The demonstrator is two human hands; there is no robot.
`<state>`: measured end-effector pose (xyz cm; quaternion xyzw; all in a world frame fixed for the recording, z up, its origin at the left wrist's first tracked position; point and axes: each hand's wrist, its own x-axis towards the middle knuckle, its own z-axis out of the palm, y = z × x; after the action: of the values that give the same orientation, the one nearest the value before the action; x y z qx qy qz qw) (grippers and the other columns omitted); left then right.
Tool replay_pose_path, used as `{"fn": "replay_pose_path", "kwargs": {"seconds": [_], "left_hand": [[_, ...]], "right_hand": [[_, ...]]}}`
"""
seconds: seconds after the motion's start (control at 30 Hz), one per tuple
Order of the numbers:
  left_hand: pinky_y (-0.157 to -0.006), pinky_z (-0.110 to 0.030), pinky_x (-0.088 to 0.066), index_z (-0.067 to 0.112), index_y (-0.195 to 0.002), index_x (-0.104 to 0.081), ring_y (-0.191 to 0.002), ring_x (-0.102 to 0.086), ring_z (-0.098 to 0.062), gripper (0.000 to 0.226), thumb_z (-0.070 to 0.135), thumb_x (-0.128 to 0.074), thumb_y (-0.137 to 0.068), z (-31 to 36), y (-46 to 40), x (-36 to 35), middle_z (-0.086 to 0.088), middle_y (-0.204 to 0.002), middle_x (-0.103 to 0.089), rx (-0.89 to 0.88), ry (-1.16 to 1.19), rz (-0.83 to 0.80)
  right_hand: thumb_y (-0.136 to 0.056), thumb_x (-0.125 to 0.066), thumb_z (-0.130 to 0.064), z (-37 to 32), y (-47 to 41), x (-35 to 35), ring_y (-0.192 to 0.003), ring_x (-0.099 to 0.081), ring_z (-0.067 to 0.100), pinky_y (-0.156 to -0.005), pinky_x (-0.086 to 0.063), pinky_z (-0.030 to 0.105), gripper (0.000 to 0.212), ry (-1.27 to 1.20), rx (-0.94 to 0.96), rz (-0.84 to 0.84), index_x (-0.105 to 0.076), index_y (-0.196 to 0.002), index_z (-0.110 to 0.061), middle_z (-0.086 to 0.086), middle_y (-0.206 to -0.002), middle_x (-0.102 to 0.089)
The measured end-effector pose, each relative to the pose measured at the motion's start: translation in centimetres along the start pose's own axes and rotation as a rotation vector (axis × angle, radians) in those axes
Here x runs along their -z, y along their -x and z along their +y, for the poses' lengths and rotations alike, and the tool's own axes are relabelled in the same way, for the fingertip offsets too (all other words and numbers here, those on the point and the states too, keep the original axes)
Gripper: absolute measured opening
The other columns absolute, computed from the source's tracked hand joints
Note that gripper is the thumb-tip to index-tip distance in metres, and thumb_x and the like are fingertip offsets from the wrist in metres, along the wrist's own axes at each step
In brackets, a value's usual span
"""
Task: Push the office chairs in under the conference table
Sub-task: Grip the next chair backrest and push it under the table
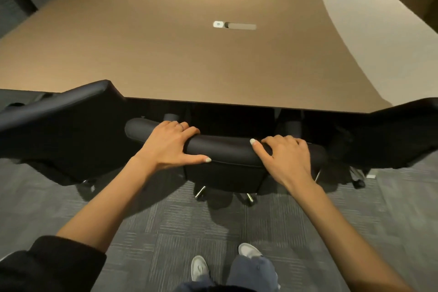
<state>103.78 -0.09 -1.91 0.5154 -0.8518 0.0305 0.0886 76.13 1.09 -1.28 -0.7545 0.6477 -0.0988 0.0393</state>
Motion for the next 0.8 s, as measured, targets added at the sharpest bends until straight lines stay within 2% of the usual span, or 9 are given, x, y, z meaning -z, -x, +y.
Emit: {"fn": "replay_pose_path", "kwargs": {"seconds": [0.1, 0.17, 0.27, 0.43, 0.53, 0.63, 0.8], "left_hand": [[-0.067, -0.037, -0.046, 0.014, -0.103, -0.063, -0.068, -0.059, -0.028, 0.09, 0.089, -0.028, -0.067, 0.0, 0.1, -0.1, -0.008, -0.079, -0.062, -0.034, -0.018, 0.017], [-0.066, -0.036, -0.045, 0.014, -0.098, -0.063, -0.066, -0.058, -0.027, 0.09, 0.09, -0.028, -0.065, 0.1, 0.0, -0.2, -0.007, -0.076, -0.061, -0.021, -0.018, 0.034], [-0.061, -0.033, -0.042, 0.013, -0.089, -0.062, -0.061, -0.056, -0.026, 0.086, 0.089, -0.03, -0.065, 0.3, -0.4, -0.4, -0.007, -0.069, -0.057, -0.003, -0.03, 0.045], [-0.055, -0.032, -0.041, 0.012, -0.082, -0.063, -0.055, -0.056, -0.027, 0.08, 0.086, -0.041, -0.061, 0.6, -1.7, -0.7, -0.007, -0.063, -0.056, 0.016, -0.035, 0.08], [-0.054, -0.03, -0.039, 0.012, -0.08, -0.063, -0.054, -0.055, -0.026, 0.079, 0.086, -0.044, -0.059, 1.1, -2.4, -0.8, -0.006, -0.061, -0.055, 0.037, -0.028, 0.108], [-0.054, -0.03, -0.039, 0.012, -0.079, -0.063, -0.053, -0.055, -0.026, 0.08, 0.087, -0.044, -0.059, 1.8, -3.5, -0.9, -0.006, -0.061, -0.056, 0.041, -0.018, 0.132], [-0.053, -0.029, -0.041, 0.011, -0.076, -0.063, -0.052, -0.056, -0.027, 0.081, 0.086, -0.041, -0.058, 2.3, -5.3, -1.4, -0.007, -0.059, -0.056, 0.061, -0.01, 0.169]], "right_hand": [[-0.089, -0.028, -0.06, 0.1, 1.3, -0.9, -0.091, -0.057, 0.022, -0.093, -0.032, 0.041, 0.058, -0.02, 0.009, 0.153, -0.067, -0.1, -0.018, 0.001, -0.091, -0.067], [-0.088, -0.03, -0.064, 0.2, 1.9, -1.4, -0.092, -0.057, 0.025, -0.096, -0.032, 0.043, 0.063, -0.008, 0.024, 0.211, -0.066, -0.102, -0.015, 0.006, -0.093, -0.066], [-0.083, -0.026, -0.074, 0.7, 1.8, -1.6, -0.093, -0.057, 0.026, -0.098, -0.031, 0.046, 0.076, 0.037, 0.059, 0.219, -0.065, -0.105, -0.012, 0.008, -0.096, -0.065], [-0.079, -0.024, -0.079, 0.5, 1.0, -1.6, -0.1, -0.057, 0.028, -0.101, -0.028, 0.053, 0.084, 0.071, 0.094, 0.178, -0.063, -0.113, -0.013, 0.008, -0.105, -0.065], [-0.081, -0.028, -0.075, -0.6, 0.0, -2.2, -0.099, -0.058, 0.027, -0.102, -0.028, 0.052, 0.078, 0.07, 0.136, 0.227, -0.063, -0.112, -0.013, 0.006, -0.104, -0.066], [-0.089, -0.033, -0.062, -1.1, -1.3, -2.8, -0.092, -0.061, 0.026, -0.098, -0.033, 0.045, 0.062, 0.032, 0.145, 0.338, -0.066, -0.103, -0.011, 0.006, -0.096, -0.069], [-0.091, -0.04, -0.044, 0.1, -3.4, -3.3, -0.078, -0.063, 0.025, -0.084, -0.04, 0.039, 0.044, 0.008, 0.146, 0.508, -0.068, -0.089, -0.01, 0.007, -0.083, -0.069]]}}
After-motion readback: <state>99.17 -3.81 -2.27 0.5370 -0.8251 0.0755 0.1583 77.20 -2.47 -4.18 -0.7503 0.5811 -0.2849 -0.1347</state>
